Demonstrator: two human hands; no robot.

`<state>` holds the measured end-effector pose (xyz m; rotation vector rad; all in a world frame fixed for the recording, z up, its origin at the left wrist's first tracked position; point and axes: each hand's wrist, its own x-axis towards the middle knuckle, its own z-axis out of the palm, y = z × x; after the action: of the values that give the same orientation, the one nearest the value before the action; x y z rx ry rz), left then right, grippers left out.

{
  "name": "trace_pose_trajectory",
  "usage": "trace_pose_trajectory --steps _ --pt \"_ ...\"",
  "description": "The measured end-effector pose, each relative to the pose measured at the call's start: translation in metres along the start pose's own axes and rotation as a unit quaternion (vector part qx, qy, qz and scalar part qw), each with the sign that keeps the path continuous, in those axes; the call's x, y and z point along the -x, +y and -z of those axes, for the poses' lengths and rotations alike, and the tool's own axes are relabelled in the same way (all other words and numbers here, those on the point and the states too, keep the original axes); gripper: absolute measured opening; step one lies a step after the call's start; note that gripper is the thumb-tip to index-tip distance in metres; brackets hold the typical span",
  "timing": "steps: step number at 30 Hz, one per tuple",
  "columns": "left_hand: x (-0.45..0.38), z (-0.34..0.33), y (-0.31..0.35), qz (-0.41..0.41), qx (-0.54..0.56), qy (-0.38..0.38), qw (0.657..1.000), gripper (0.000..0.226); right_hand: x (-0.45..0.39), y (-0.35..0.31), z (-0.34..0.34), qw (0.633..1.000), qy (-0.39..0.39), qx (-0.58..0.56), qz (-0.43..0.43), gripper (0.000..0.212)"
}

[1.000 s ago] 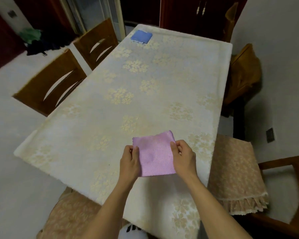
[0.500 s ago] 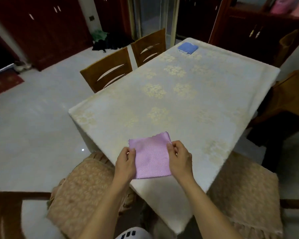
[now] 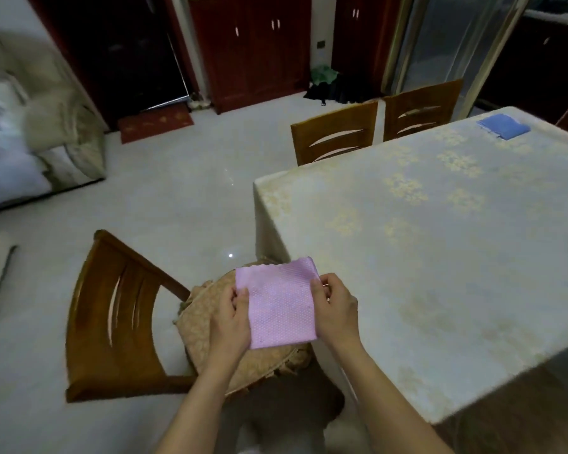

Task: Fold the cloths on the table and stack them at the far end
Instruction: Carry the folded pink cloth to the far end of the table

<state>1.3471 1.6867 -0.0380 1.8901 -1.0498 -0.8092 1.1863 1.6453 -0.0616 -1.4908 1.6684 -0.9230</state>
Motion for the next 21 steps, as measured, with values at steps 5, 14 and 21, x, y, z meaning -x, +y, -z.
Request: trace_pose_trajectory --steps 5,14,21 --pt "0.003 0.063 -0.036 0.039 0.006 0.062 0.997 0.047 0.017 -0.03 -0.057 0.997 -0.068 -0.007 0.038 0.018" --pt "0.023 0.183 -0.099 0.1 -0.006 0.207 0.973 0.024 0.074 -0.106 -0.169 0.975 -0.207 -0.021 0.08 0.024" --pt "0.025 0.278 -0.157 0.108 -0.003 0.278 0.954 0.024 0.122 -0.154 -0.265 0.964 -0.249 0.002 0.092 0.023"
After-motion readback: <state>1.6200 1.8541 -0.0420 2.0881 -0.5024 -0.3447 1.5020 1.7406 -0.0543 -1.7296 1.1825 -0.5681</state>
